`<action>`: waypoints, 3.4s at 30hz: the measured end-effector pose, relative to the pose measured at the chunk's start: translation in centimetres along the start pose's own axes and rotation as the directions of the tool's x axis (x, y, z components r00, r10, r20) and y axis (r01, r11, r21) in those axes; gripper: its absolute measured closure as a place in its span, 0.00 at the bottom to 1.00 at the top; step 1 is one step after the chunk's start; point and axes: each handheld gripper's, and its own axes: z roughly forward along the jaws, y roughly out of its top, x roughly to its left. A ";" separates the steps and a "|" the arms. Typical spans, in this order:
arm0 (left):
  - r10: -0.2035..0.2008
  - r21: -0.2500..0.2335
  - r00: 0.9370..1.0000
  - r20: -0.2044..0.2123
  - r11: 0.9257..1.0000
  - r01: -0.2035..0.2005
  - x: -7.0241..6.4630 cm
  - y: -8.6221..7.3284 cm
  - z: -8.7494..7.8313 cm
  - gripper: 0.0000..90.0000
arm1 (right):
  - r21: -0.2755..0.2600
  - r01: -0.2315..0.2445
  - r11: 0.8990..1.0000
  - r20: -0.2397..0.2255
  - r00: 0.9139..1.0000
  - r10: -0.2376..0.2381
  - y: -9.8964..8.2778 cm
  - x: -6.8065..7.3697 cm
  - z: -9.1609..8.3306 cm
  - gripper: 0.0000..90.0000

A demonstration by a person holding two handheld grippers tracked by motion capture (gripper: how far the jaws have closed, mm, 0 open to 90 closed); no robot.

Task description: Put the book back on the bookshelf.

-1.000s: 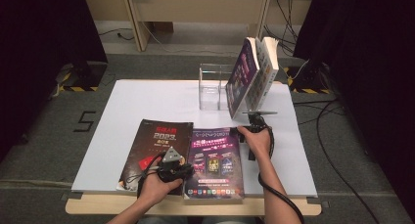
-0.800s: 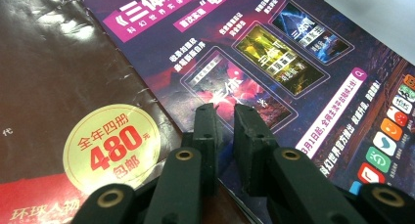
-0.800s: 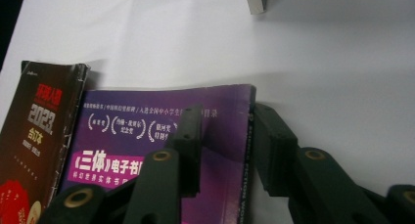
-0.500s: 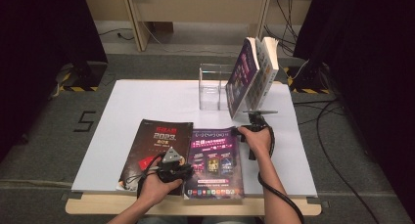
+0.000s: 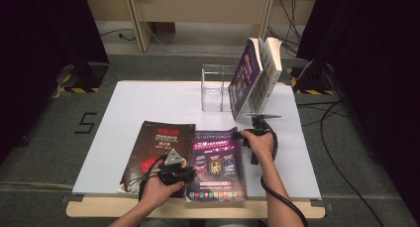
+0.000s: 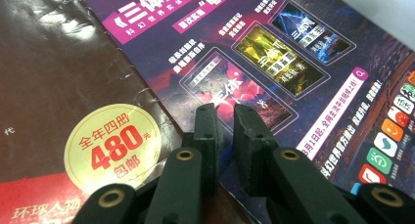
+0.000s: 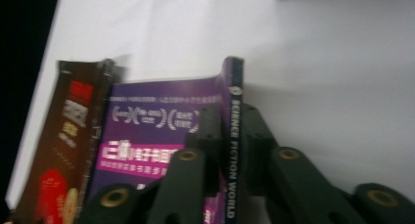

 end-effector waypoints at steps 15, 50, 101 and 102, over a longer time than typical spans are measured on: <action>-0.072 -0.085 0.997 -0.015 0.994 0.070 1.8 -0.4 -2.0 0.67 | -0.128 0.068 0.990 -0.059 0.995 -0.076 -0.7 2.2 -2.1 0.94; -0.127 -0.130 0.985 -0.119 0.985 0.111 3.9 -1.0 -3.3 0.45 | -0.537 0.341 0.771 0.146 0.938 -0.314 -1.2 10.4 -10.8 0.94; -0.128 -0.136 0.984 -0.124 0.984 0.111 4.0 -0.9 -3.5 0.46 | -0.689 0.372 0.622 0.238 0.927 -0.291 1.0 12.8 -14.5 0.94; -0.129 -0.137 0.984 -0.124 0.984 0.112 4.0 -0.9 -3.5 0.46 | -0.689 0.374 0.621 0.239 0.926 -0.293 1.1 12.8 -14.5 0.94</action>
